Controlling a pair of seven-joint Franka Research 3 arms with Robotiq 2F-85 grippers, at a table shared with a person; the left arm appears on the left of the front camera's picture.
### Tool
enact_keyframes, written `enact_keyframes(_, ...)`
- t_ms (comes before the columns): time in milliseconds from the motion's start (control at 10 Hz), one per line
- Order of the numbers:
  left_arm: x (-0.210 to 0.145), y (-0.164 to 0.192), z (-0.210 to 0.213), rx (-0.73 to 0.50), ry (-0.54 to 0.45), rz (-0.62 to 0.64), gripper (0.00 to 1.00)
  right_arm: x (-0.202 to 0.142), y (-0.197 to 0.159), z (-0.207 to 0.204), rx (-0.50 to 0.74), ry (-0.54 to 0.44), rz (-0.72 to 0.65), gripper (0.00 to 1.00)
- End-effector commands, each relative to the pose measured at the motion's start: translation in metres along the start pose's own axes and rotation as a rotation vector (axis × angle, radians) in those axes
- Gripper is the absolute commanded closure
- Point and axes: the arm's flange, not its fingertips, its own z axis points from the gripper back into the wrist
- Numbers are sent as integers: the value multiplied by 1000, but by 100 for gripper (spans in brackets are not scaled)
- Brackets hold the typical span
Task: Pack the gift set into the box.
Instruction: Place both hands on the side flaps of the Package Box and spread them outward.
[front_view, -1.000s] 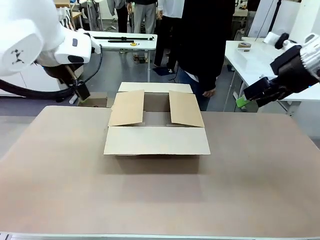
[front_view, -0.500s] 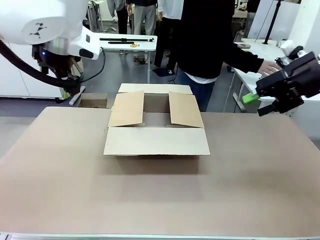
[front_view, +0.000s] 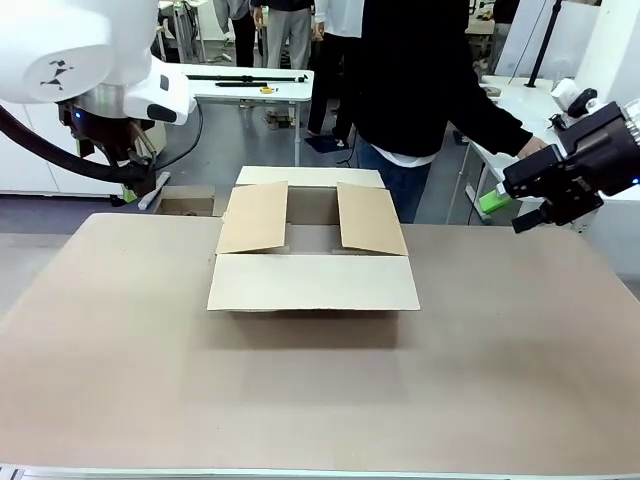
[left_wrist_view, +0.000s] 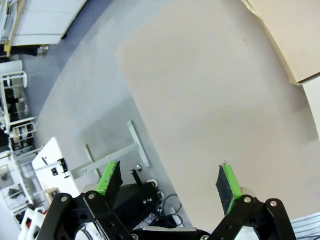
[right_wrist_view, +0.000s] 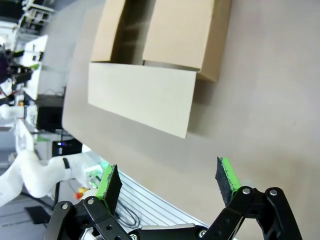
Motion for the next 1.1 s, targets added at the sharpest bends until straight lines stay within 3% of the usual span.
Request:
enact_keyframes(0,-5,3,-1,9,-13,-22,0,4,-3,1,8,-14,26,0)
enact_keyframes(100,0,0,0,0,0,0,0,4,-3,1,8,-14,26,0)
enact_keyframes(200,-6,14,14,-430,-263,1,0,4,-3,1,8,-14,26,0)
enact_keyframes(400,-21,38,25,-734,-498,101,0,4,-3,1,8,-14,26,0)
enact_keyframes(500,-33,46,22,-835,-707,139,0,4,-3,1,8,-14,26,0)
enact_keyframes(600,-43,50,11,-914,-767,190,0,4,-3,1,8,-14,26,0)
enact_keyframes(800,-73,53,-28,-1098,-691,335,0,4,-3,1,8,-14,26,0)
enact_keyframes(900,-83,66,-42,-1127,-614,421,0,4,-3,1,8,-14,26,0)
enact_keyframes(1000,-87,62,-53,-1129,-508,426,0,4,-3,1,8,-14,26,0)
